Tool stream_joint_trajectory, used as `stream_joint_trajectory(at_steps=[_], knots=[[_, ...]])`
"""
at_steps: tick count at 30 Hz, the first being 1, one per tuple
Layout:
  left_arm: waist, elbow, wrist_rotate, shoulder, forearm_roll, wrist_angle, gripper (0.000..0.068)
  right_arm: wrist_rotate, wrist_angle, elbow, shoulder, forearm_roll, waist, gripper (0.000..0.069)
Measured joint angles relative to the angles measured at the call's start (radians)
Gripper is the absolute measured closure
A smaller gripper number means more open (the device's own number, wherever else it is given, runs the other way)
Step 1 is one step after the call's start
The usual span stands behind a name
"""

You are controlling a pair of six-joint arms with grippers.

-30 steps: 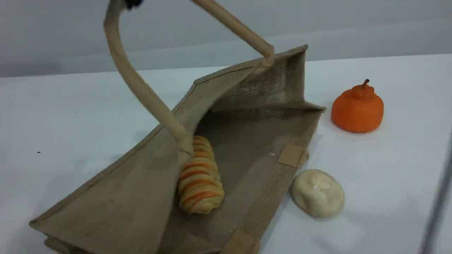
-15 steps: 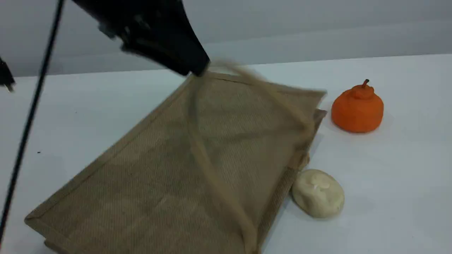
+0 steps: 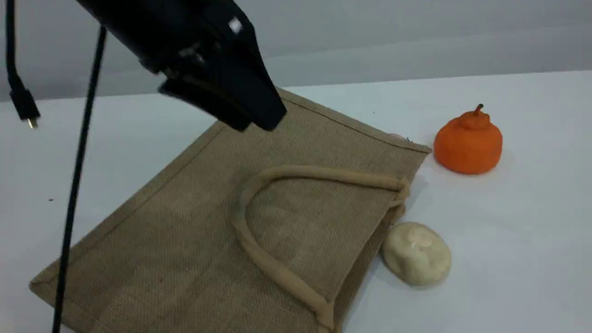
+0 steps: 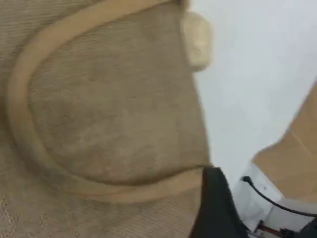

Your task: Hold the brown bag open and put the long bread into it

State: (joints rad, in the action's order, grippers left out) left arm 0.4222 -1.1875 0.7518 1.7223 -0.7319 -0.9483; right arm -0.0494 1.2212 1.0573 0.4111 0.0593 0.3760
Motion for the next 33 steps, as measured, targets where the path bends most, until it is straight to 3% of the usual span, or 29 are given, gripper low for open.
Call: stream_joint_trajectory(at_steps=[7, 15, 27, 33], knots=[[0.0, 0.0, -0.008, -0.169, 0.0, -0.05, 0.0262, 0.001, -0.003, -0.241, -0.174, 0.0, 0.0, 0.0288], [0.0, -0.001, -0.091, -0.366, 0.018, -0.142, 0.0262, -0.009, -0.149, -0.524, -0.381, -0.059, 0.0, 0.0288], [0.0, 0.011, -0.42, -0.67, 0.309, -0.276, 0.0262, -0.009, -0.16, -0.551, -0.411, -0.059, 0.0, 0.0288], [0.0, 0.072, -0.5, -0.823, 0.398, -0.276, 0.0262, -0.009, -0.158, -0.551, -0.411, -0.059, 0.0, 0.0288]])
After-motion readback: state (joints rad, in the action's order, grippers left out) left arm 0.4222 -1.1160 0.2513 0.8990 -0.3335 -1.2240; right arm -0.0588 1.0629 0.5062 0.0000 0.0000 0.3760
